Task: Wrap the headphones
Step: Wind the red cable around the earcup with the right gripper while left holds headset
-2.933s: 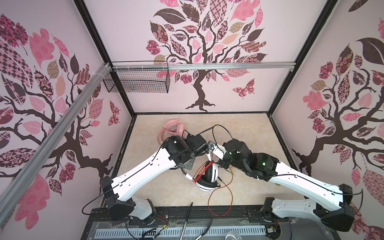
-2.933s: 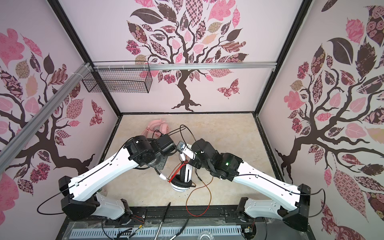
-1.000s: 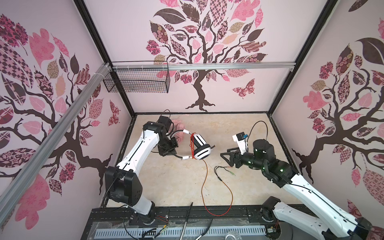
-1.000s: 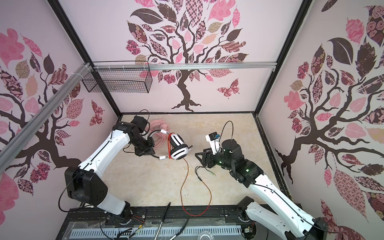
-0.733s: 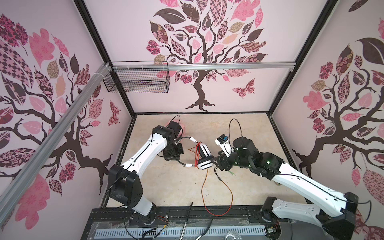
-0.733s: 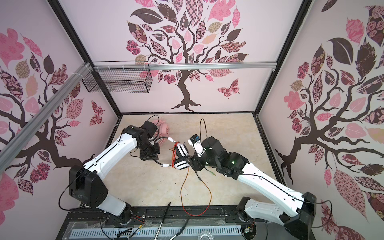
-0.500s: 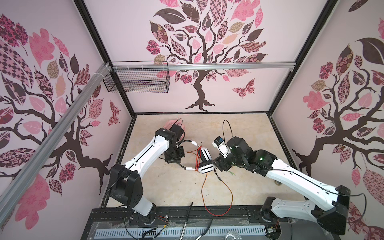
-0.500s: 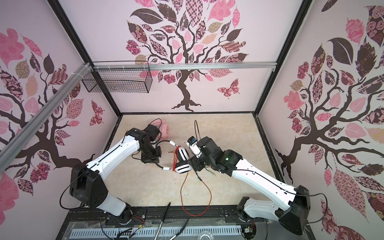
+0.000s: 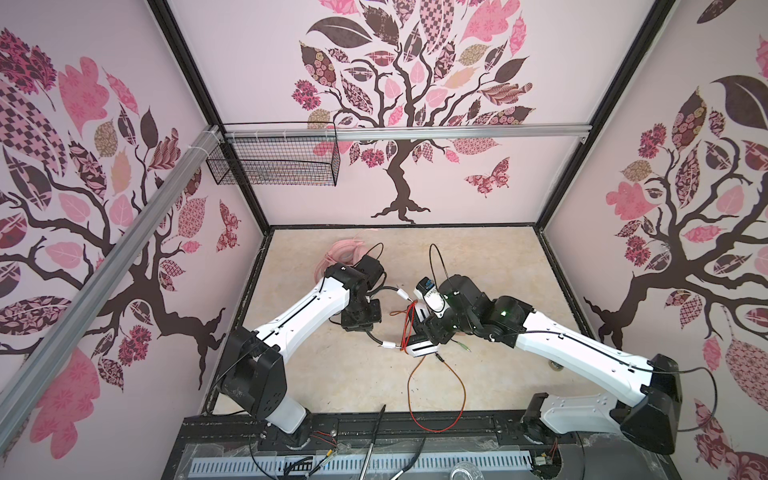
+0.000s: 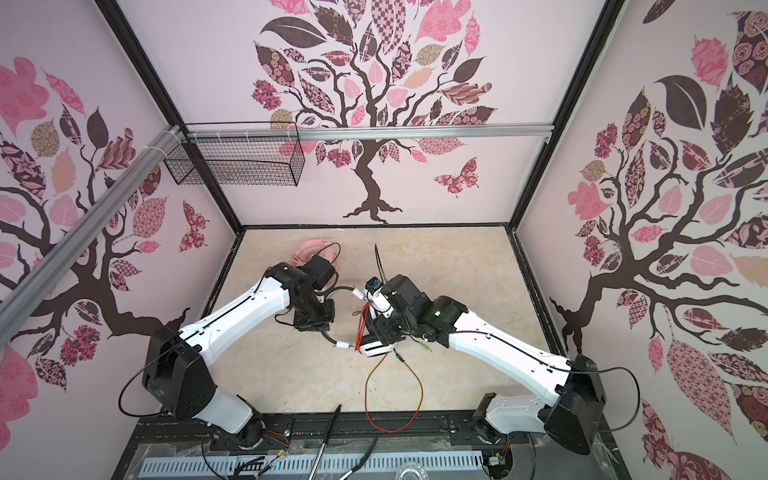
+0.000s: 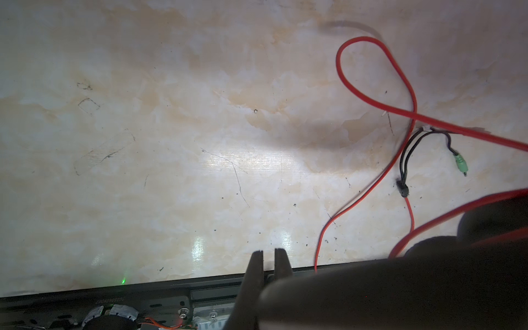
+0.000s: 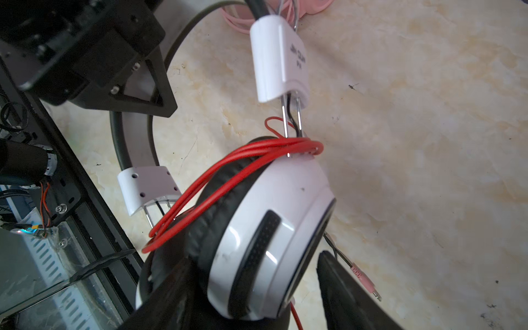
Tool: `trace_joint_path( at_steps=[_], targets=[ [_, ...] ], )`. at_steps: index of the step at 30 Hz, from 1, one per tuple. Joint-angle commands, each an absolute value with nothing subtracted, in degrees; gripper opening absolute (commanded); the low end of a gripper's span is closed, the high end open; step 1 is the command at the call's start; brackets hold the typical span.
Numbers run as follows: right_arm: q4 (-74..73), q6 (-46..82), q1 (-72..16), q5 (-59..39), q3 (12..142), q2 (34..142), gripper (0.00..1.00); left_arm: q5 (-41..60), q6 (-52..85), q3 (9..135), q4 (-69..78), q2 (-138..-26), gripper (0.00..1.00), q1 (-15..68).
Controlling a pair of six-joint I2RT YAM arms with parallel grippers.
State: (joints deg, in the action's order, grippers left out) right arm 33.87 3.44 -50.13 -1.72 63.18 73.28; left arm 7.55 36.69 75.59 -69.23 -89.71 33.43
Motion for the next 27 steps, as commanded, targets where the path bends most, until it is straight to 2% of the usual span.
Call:
trace_joint_path(
  at_steps=[1, 11, 15, 23, 27],
  targets=[
    [32.54, 3.93, -50.55, -0.88, 65.35, 75.29, 0.7, 10.02, 37.34, 77.73, -67.43, -90.02, 0.0, 34.99],
    [31.62, 5.12, -51.07, -0.29, 63.44, 75.07, 0.72, 9.94, 38.28, 78.95, -67.35, -91.46, 0.0, 36.25],
    [32.56, 5.4, -51.21, 4.8, 62.9, 76.13, 0.75, 9.54, 38.5, 80.3, -67.8, -91.98, 0.0, 37.55],
    [34.35, 4.3, -51.2, 12.64, 62.31, 75.63, 0.55, 8.45, 37.98, 81.38, -69.06, -92.53, 0.0, 37.82],
    [35.36, 2.24, -51.19, 14.26, 61.88, 74.08, 0.5, 4.97, 36.22, 82.77, -71.63, -93.07, 0.0, 37.87]
  ],
)
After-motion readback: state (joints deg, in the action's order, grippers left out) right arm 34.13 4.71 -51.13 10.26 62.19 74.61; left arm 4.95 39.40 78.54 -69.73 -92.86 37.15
